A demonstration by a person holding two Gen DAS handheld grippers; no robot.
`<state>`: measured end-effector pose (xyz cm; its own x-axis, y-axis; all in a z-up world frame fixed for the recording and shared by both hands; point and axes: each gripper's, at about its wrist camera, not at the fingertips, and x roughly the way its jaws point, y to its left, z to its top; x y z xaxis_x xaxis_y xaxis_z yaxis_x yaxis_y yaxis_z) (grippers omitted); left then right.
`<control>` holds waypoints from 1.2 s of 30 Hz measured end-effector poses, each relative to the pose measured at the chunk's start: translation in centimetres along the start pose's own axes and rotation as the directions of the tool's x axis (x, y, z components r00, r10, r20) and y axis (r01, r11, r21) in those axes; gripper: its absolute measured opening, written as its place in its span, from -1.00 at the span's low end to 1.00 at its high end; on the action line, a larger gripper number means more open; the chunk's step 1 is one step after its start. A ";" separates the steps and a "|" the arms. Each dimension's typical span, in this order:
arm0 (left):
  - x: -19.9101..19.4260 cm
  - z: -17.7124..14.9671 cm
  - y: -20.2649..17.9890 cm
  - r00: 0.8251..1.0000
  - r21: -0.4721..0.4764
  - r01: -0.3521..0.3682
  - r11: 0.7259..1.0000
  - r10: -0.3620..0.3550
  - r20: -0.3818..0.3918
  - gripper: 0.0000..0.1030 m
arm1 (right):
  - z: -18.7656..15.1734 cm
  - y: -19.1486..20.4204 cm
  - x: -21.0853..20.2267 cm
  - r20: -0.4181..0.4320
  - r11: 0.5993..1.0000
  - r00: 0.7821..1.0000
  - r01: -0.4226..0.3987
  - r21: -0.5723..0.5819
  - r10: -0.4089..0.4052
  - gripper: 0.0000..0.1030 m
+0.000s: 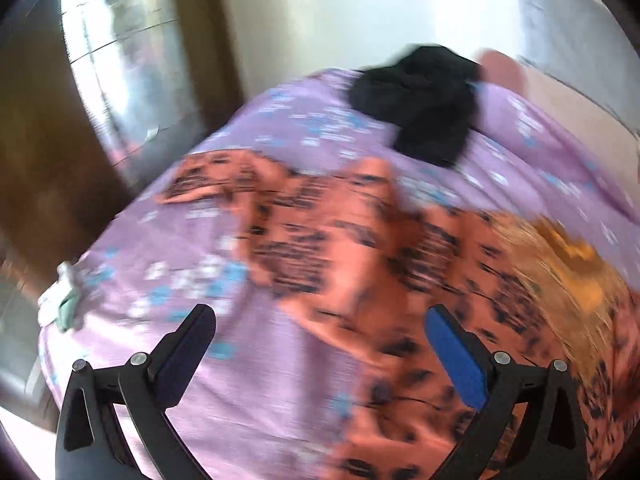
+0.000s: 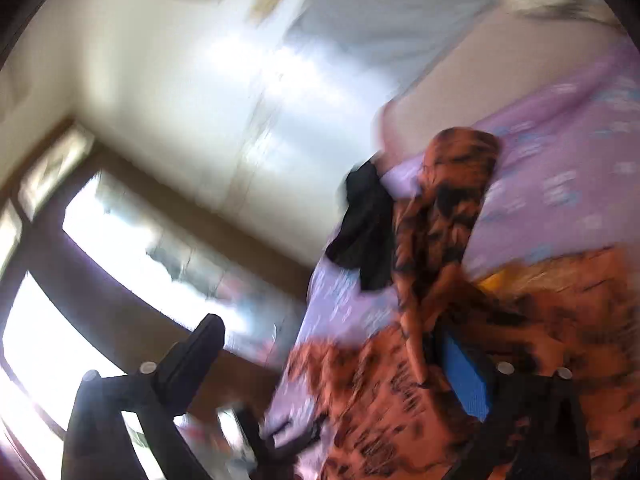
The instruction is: Fold small clothes
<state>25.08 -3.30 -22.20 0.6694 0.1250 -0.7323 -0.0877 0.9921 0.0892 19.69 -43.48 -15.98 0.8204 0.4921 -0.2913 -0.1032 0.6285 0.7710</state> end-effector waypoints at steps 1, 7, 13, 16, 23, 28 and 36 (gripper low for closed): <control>0.1 0.2 1.5 1.000 -0.038 -0.029 0.999 0.029 0.004 1.00 | -1.2 0.6 1.2 -0.034 0.999 0.999 0.018 -0.027 -0.018 1.00; 0.1 0.1 4.5 1.000 -0.139 0.029 0.990 -0.031 -0.007 1.00 | -4.7 -4.2 -0.7 -0.056 0.991 0.993 0.110 0.081 -0.105 0.98; -0.8 0.1 0.4 0.965 -0.056 0.261 0.964 -0.261 0.019 0.97 | -5.2 -9.0 -4.7 -0.030 0.912 0.928 0.371 0.177 -0.372 0.90; -0.1 0.3 -2.2 0.935 -0.018 0.355 0.935 -0.356 -0.009 0.49 | -5.2 -11.5 -4.2 -0.068 0.881 0.910 0.413 0.232 -0.409 0.79; 4.4 0.3 -6.2 0.826 -0.110 0.514 0.850 -0.526 -0.205 0.16 | -6.5 -17.2 -4.0 -0.173 0.818 0.900 0.437 0.375 -0.401 0.44; 7.0 0.4 -8.8 0.794 -0.118 0.533 0.838 -0.543 -0.274 0.19 | -6.6 -19.5 -4.1 -0.199 0.802 0.918 0.396 0.448 -0.342 0.41; 7.0 0.7 -11.3 0.781 -0.086 0.561 0.824 -0.561 -0.276 -0.70 | -6.7 -18.6 -3.5 -0.220 0.819 0.897 0.439 0.369 -0.383 0.41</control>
<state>31.24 -13.68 -27.86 0.3685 -0.4597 -0.8080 0.2393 0.8868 -0.3954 14.93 -52.81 -33.07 0.6522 0.3336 -0.6808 0.4833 0.5090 0.7123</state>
